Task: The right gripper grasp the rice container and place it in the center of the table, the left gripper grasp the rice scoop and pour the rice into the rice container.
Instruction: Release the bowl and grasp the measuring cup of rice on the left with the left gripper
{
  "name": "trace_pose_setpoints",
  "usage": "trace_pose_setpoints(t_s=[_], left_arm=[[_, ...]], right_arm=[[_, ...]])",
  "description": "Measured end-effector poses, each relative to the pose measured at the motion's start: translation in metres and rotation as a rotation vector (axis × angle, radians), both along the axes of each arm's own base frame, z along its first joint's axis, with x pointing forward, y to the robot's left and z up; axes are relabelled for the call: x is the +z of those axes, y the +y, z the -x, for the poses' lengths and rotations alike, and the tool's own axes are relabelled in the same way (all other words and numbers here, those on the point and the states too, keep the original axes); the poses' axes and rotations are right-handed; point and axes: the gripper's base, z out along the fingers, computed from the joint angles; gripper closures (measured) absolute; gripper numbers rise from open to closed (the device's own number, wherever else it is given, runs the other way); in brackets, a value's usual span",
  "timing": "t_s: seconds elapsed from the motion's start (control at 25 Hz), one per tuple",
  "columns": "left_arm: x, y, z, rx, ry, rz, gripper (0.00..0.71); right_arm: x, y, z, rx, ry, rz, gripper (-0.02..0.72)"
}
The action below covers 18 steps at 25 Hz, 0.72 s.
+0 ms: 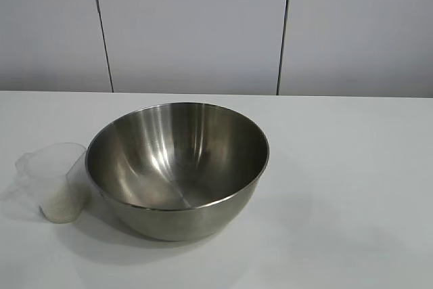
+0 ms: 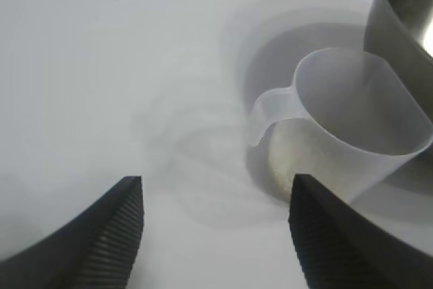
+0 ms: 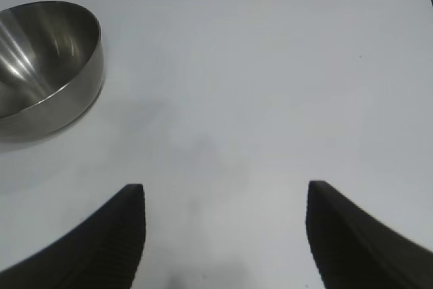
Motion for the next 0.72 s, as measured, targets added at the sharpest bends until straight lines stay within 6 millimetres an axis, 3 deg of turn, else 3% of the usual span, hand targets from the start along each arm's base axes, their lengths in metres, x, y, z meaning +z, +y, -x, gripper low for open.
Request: trace_pose_setpoints(t_s=[0.4,0.72], left_arm=[[-0.037,0.0,-0.003,-0.062,0.02,-0.049,0.255],[-0.034,0.007,-0.026,-0.064,-0.06,-0.078,0.255]], right_arm=[[0.0,0.0,0.0,0.0,0.0,0.0,0.241],[0.0,0.0,0.0,0.0,0.0,0.0,0.241]])
